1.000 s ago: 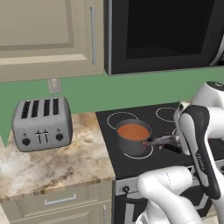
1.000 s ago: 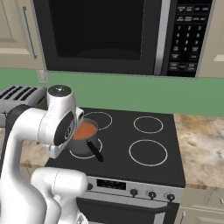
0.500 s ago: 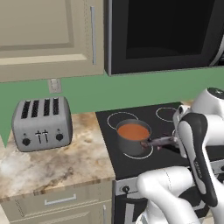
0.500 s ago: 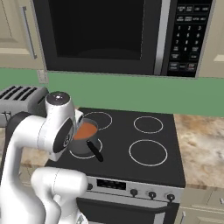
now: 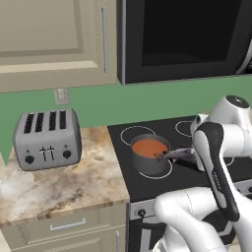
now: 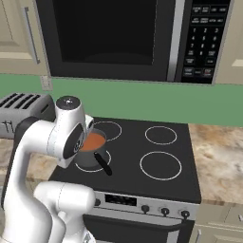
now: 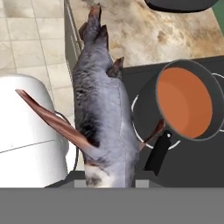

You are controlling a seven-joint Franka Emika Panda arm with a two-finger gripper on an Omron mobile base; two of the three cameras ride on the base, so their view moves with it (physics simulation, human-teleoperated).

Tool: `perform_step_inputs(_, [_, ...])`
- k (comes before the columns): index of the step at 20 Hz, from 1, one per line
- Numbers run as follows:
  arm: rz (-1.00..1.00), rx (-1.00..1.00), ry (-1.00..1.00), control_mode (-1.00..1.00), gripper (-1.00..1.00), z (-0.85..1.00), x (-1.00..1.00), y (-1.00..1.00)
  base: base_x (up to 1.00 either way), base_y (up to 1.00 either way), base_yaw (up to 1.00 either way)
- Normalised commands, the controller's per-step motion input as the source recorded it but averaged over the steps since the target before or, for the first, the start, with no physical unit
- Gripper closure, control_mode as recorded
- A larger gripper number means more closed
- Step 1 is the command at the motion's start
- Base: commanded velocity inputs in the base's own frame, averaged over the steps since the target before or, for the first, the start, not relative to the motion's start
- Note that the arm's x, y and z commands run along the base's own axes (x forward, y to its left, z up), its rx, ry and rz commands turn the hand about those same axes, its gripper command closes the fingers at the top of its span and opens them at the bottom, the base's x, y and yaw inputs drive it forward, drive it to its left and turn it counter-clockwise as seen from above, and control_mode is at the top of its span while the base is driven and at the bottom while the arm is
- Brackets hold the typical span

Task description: Retrieve the fish from the fridge and place it on the saucepan with marinade on the stove.

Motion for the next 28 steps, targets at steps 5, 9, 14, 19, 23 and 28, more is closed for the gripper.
perform_step_inputs(5, [0.00,0.00,0.00,-1.00,1.00,0.00,0.30,-0.14,0.00,0.00,0.00])
perform_step_inputs(9, [0.00,0.00,0.00,-1.00,1.00,-0.01,0.26,-0.17,0.00,0.00,0.00])
perform_step_inputs(14, [0.00,0.00,0.00,-1.00,1.00,-0.09,0.27,-0.02,0.00,0.00,0.00])
perform_step_inputs(19, [-0.02,0.00,0.00,-1.00,1.00,-0.10,0.34,0.00,0.00,0.00,0.00])
perform_step_inputs(23, [-0.03,-0.01,0.00,-1.00,1.00,-0.10,0.36,0.00,0.00,0.00,0.00])
perform_step_inputs(28, [-0.03,0.00,0.00,-1.00,1.00,-0.10,0.30,0.00,0.00,0.00,0.00])
